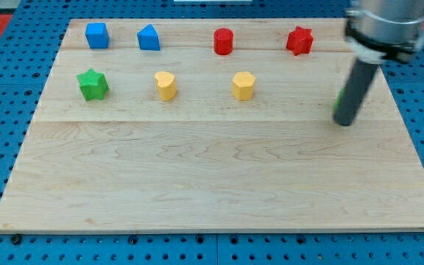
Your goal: Move the green circle closer to the yellow hexagon
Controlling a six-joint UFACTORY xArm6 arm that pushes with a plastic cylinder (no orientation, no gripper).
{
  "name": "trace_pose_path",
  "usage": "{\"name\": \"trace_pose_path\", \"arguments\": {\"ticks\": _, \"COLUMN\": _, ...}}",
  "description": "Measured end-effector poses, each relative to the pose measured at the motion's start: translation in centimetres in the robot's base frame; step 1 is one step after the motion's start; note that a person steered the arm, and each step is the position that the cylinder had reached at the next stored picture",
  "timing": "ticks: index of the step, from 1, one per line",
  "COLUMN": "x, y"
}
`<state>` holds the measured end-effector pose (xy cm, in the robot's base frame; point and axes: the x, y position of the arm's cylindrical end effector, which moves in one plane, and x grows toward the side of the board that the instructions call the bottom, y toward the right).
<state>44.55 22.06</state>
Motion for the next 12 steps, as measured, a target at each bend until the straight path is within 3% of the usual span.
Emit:
{"name": "trace_pose_path", "arguments": {"ticks": 2, "x": -4.0, "y": 0.1}}
{"name": "trace_pose_path", "arguments": {"ticks": 3, "x": -2.1, "y": 2.5}}
{"name": "trace_pose_path", "arguments": {"ticks": 4, "x": 0.0, "y": -1.6}}
{"name": "trace_pose_path", "arguments": {"ticks": 5, "x": -1.3, "y": -5.7}}
{"name": "trace_pose_path", "arguments": {"ticks": 7, "x": -2.4, "y": -7.2}}
{"name": "trace_pose_path", "arguments": {"ticks": 9, "x": -5.5, "y": 8.0}}
{"name": "trace_pose_path", "arguments": {"ticks": 10, "x": -7.1, "y": 3.9}}
{"name": "trace_pose_path", "arguments": {"ticks": 12, "x": -12.4, "y": -11.9}}
